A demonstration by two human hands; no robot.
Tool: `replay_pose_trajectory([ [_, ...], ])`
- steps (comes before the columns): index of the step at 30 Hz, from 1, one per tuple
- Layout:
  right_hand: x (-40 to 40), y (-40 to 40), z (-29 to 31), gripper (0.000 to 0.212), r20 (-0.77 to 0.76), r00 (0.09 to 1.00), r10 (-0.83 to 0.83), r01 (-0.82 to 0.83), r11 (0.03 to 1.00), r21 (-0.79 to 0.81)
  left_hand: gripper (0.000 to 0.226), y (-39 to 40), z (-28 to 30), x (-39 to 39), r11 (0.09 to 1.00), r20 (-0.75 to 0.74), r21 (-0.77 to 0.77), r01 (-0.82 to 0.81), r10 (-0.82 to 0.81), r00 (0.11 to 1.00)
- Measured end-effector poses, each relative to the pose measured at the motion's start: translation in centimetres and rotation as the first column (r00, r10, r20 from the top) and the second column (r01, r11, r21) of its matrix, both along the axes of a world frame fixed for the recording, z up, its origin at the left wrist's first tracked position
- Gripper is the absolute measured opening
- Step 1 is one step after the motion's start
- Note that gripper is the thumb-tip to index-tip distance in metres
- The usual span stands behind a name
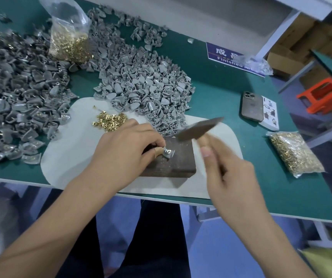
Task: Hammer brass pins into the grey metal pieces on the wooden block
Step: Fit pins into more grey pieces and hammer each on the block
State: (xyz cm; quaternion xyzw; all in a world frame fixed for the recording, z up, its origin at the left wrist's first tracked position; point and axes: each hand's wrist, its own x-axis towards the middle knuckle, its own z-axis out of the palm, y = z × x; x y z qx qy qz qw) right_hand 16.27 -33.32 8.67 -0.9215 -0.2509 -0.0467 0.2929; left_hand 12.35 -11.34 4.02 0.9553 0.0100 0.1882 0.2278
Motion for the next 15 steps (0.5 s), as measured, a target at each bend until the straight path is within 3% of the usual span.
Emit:
replay_pose_trajectory([
  [2,0.0,-0.2,-0.6,0.037,-0.051,0.998,0.033,-0.041,0.984,-0.171,0.008,0.0,0.0,-0.1,1.0,0.001,0.006,0.002,-0.002,1.0],
  [6,0.8,-1.4,-1.1,0.031,0.025,0.991,-0.128,0.13,0.982,-0.137,0.01,0.1,-0.1,-0.1,1.0,-0.019,-0.01,-0.006,0.006,1.0],
  [11,3.1,-2.1,-3.8,0.048,0.005,0.955,-0.296,0.291,0.938,-0.187,0.002,-0.3,-0.1,-0.1,0.992,-0.026,-0.124,-0.038,0.035,0.999],
  [15,3.3,-1.9,-5.1,0.049,0.047,0.926,-0.374,0.364,0.856,-0.368,0.005,-0.6,0.2,-0.8,0.968,-0.004,-0.237,-0.084,0.085,0.996],
])
